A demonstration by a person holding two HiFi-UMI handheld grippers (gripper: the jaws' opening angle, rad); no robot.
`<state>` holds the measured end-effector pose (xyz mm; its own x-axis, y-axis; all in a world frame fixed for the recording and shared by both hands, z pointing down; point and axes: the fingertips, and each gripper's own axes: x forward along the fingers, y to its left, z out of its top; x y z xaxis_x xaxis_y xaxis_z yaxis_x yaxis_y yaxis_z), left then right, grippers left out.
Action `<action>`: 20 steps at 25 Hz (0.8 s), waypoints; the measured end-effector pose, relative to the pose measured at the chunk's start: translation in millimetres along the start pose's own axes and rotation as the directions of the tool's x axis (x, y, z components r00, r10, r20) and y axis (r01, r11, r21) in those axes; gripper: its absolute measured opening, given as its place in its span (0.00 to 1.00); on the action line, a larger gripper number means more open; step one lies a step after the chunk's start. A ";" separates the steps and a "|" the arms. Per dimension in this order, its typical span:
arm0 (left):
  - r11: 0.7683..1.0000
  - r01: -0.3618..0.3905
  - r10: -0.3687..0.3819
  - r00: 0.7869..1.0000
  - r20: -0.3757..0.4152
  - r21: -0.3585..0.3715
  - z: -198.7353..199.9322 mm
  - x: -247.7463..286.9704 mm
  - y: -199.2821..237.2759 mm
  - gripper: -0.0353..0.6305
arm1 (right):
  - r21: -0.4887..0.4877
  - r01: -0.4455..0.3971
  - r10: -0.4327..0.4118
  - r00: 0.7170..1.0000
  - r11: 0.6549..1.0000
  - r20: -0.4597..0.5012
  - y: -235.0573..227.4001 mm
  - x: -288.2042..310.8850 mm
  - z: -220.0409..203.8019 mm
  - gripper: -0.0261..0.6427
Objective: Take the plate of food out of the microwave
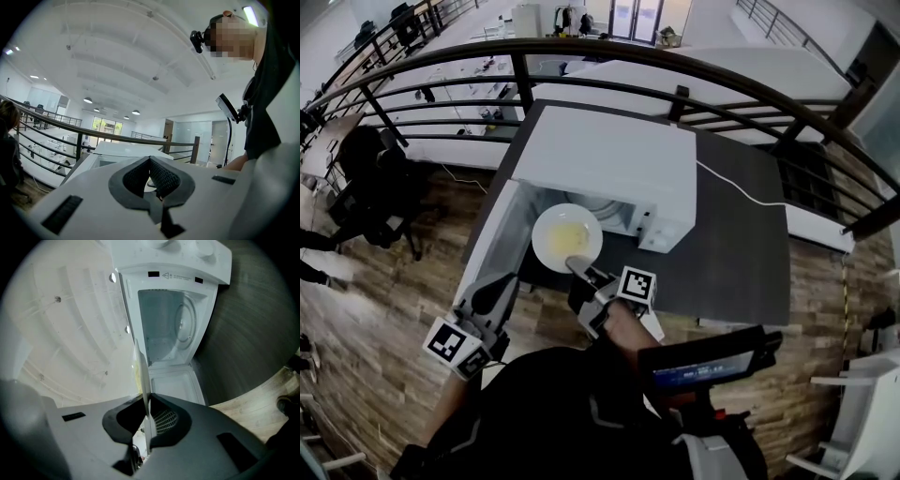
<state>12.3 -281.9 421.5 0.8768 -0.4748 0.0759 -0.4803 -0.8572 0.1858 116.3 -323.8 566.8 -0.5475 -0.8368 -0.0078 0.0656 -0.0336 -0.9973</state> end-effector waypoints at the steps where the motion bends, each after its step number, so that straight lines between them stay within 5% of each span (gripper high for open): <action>1: 1.000 0.001 -0.001 1.000 0.000 0.000 0.1 0.4 -0.5 0.06 | -0.001 -0.005 0.005 1.000 1.000 -0.003 1.6 -0.3 -0.6 0.07; 20: 1.000 0.012 -0.012 1.000 0.003 0.002 2.3 0.3 -1.1 0.06 | -0.021 -0.013 0.013 1.000 1.000 -0.020 13.2 2.8 -3.7 0.07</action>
<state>13.1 -281.5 419.1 0.8824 -0.4651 0.0705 -0.4698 -0.8633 0.1845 112.6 -324.6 553.4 -0.5633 -0.8260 -0.0223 0.0554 -0.0109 -0.9984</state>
